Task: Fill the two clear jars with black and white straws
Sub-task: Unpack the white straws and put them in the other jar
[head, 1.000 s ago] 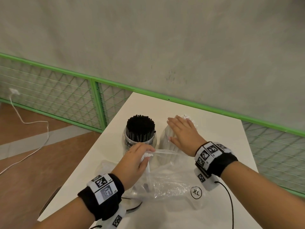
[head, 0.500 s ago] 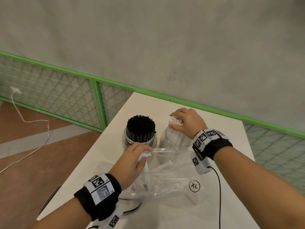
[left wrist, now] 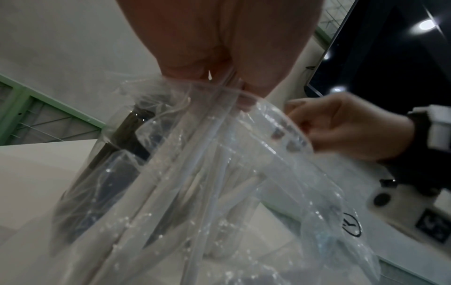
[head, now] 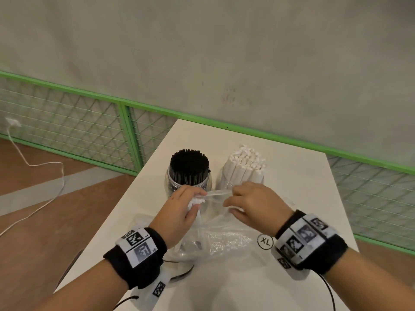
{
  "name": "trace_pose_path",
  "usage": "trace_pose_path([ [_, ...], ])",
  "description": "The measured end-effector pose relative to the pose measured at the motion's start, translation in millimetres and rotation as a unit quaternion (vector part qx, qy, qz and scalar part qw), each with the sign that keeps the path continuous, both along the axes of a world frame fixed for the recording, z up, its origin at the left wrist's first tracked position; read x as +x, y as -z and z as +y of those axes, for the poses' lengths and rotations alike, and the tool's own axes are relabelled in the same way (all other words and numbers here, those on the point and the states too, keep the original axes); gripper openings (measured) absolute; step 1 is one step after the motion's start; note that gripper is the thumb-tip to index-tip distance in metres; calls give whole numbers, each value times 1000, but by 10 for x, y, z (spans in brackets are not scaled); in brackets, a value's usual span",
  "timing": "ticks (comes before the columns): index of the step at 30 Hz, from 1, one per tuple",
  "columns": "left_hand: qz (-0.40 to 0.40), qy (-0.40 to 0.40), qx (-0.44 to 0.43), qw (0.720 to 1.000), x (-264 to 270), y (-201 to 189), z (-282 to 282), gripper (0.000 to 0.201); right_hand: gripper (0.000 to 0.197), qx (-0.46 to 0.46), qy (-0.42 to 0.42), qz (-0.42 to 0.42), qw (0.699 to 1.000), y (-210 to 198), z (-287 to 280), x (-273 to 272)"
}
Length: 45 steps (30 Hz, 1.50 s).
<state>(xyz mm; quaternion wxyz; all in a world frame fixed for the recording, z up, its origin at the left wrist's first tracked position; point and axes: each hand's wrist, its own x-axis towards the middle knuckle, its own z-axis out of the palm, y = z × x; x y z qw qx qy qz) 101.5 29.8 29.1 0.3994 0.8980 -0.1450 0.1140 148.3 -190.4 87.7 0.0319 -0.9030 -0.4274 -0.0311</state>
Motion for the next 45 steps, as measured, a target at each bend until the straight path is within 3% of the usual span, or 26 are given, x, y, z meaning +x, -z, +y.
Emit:
trace_pose_path([
  [2,0,-1,5,1000,7,-6,-4,29,41,-67,12,-71,995,214,4,-3],
  [4,3,-3,4,1000,11,-12,-7,29,54,-85,23,-98,991,386,12,60],
  [8,6,2,1,1000,-1,-11,-26,29,33,-75,15,-131,988,564,31,159],
  [13,13,-6,-5,1000,-11,-33,-26,32,19,46,12,-115,992,506,11,185],
  [15,18,-21,-16,1000,-19,-31,-12,36,19,143,29,-43,988,415,36,151],
  [16,27,-29,-23,999,-25,-33,-11,39,20,208,52,35,976,367,71,114],
  [19,59,-44,-55,996,-47,-35,-3,51,15,374,140,248,883,345,256,4],
  [21,65,-69,-33,995,-76,-23,23,61,9,420,161,293,844,411,384,-84],
  [22,65,-94,11,993,-97,-9,51,69,5,426,164,296,839,444,436,-116],
  [25,117,-148,128,974,-159,16,144,75,7,373,154,255,879,499,537,-175],
  [27,173,-145,109,968,-165,29,178,62,6,334,149,226,903,501,598,-202],
  [30,188,-142,65,970,-115,40,183,44,5,319,176,234,901,577,626,-175],
  [32,188,-134,30,973,-90,51,159,38,7,356,220,319,851,630,639,-128],
  [34,179,-125,0,976,-78,72,121,31,11,434,256,429,750,635,691,-136],
  [36,164,-128,-26,978,-66,107,94,25,29,506,275,493,652,616,741,-160],
  [38,161,-134,-56,976,-52,137,68,23,48,544,283,518,597,586,774,-195],
  [40,157,-136,-75,975,-46,145,43,23,76,539,290,514,601,608,770,-219],
  [42,150,-126,-90,977,-51,127,22,22,100,498,316,480,650,663,730,-235],
  [45,162,-111,-95,976,-72,117,-6,18,103,445,337,421,715,758,653,-249],
])
